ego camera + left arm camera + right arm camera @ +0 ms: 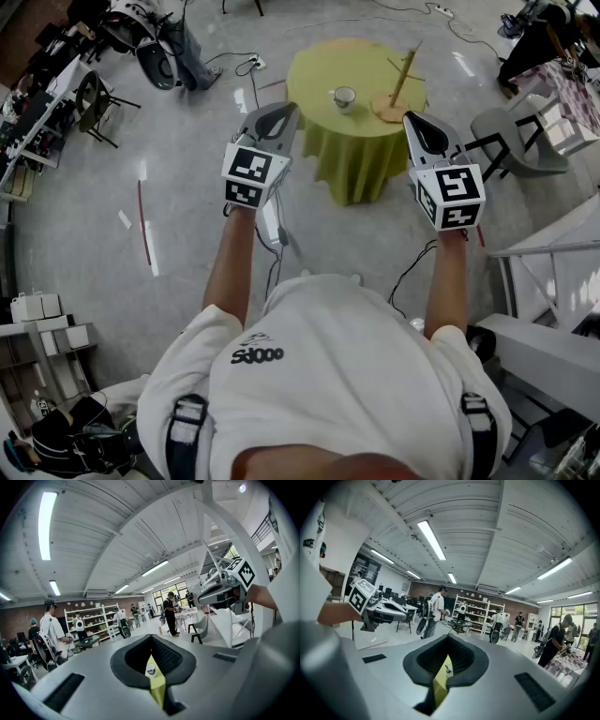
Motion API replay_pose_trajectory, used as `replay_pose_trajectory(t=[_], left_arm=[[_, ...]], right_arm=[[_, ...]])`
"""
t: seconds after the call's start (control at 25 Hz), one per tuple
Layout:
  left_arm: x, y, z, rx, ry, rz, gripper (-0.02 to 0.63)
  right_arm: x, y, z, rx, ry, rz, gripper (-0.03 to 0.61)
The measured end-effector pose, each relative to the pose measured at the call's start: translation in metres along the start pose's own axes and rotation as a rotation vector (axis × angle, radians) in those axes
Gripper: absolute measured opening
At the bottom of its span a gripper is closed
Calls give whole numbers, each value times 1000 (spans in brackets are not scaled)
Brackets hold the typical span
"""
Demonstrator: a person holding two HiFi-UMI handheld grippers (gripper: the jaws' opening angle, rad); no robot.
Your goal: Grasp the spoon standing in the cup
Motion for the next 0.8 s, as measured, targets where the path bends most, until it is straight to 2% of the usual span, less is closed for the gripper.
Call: replay_pose_trajectory(t=[0.36,0.8], left_arm=[[3,-16,-17,23,13,-1,28],[-6,-44,-45,96,43,47,28]], right_arm=[[-10,-24,0,-8,-40,-13,23],[-50,-65,6,59,-7,-16,23]])
Point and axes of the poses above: the fingertips, and each gripper's own axes: z backward along the fingers, y to its left, x out of its top, the point moved 2 cm from there along z, backward along the fingers, and after that the axes turned 5 degrees about -x, right-handed, at the moved point
